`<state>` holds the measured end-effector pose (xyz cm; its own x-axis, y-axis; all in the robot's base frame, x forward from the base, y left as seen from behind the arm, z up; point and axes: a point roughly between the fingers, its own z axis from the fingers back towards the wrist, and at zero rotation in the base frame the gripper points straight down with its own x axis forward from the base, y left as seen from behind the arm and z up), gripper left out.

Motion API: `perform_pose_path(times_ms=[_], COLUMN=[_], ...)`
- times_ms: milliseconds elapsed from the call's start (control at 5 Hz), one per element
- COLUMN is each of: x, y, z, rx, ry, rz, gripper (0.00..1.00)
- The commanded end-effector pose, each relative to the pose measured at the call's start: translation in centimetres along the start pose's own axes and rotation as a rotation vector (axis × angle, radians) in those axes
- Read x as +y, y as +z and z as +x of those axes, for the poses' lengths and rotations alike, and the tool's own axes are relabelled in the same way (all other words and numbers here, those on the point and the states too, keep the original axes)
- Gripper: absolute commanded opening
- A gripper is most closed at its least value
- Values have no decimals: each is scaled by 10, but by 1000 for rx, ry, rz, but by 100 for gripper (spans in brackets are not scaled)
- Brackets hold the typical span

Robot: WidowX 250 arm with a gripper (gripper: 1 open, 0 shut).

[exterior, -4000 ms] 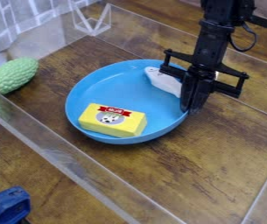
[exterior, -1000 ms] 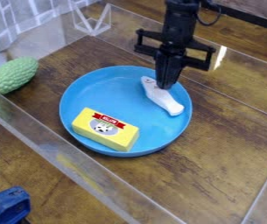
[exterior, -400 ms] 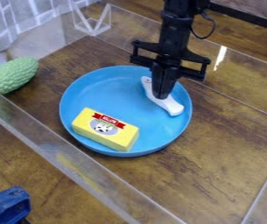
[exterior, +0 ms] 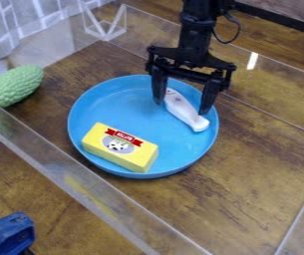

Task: Put the white object in the blue tray

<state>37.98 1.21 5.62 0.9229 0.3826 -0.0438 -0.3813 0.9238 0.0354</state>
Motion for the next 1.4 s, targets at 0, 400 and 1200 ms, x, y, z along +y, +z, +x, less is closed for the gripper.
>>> perform_pose_path(times_ms=[0,400,1200], x=[15,16,50], y=[27,32,78], z=[7,6,-20], rx=[-45,-44,-32], ry=[53,-1,-109], rz=[-11,-13,-58], gripper=[100,100,100])
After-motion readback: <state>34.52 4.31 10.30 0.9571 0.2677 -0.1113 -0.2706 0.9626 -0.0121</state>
